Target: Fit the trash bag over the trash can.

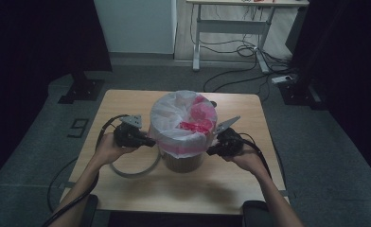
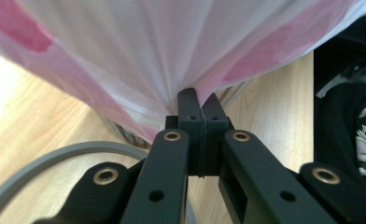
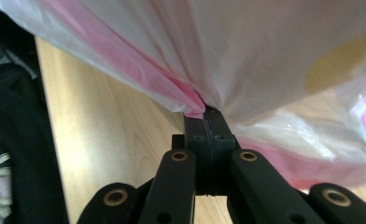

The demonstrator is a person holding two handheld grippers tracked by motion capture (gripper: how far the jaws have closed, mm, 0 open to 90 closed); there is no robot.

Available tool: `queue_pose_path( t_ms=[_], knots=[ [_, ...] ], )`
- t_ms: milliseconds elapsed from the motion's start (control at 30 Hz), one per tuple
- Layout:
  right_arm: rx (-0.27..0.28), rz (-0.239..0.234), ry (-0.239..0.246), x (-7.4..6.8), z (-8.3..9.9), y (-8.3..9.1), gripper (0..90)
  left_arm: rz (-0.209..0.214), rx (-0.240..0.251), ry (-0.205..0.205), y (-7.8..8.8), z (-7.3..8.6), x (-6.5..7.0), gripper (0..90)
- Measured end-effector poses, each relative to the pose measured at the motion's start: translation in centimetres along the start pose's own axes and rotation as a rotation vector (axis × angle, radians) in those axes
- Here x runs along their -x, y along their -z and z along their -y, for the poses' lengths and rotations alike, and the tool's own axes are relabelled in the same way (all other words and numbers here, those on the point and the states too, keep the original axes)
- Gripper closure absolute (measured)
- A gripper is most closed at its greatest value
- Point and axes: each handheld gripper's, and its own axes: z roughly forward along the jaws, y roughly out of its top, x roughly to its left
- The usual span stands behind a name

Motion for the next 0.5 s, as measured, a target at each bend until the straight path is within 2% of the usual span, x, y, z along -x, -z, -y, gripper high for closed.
queue_pose_path(
  t_ms=[33,100,133,167,233,300,333,367,500],
  knots=[
    [0.022,0.003,-0.035,0.3,0.7,-0.6,88.8,-0.005,0.002,0.006,-0.2,0.2,-0.1,89.2],
    [0.025,0.008,-0.041,0.4,0.9,-0.7,88.9,-0.005,0.004,0.012,-0.8,0.6,-0.1,89.2],
    [0.036,0.009,-0.060,0.6,1.4,-1.4,88.8,-0.006,0.005,0.024,-1.2,0.9,-0.1,89.2],
    [0.036,0.009,-0.060,0.6,1.4,-1.4,88.8,-0.011,0.004,0.032,-1.5,1.1,-0.1,89.2],
    [0.015,0.043,-0.074,0.7,1.9,-2.1,88.8,-0.032,-0.016,0.050,-2.3,1.7,-0.2,89.2],
    [0.014,0.050,-0.091,0.9,2.4,-2.8,88.8,-0.040,-0.026,0.067,-3.1,2.4,-0.3,89.1],
    [0.004,0.065,-0.098,1.1,2.8,-3.4,88.8,-0.036,-0.020,0.078,-3.4,2.7,-0.4,89.2],
    [0.023,0.056,-0.119,1.3,3.3,-4.1,88.7,-0.021,0.001,0.097,-3.8,3.3,-0.6,89.1],
    [0.053,0.045,-0.159,1.8,4.1,-4.8,88.7,-0.012,0.013,0.123,-4.7,4.1,-0.9,89.1]
  ],
)
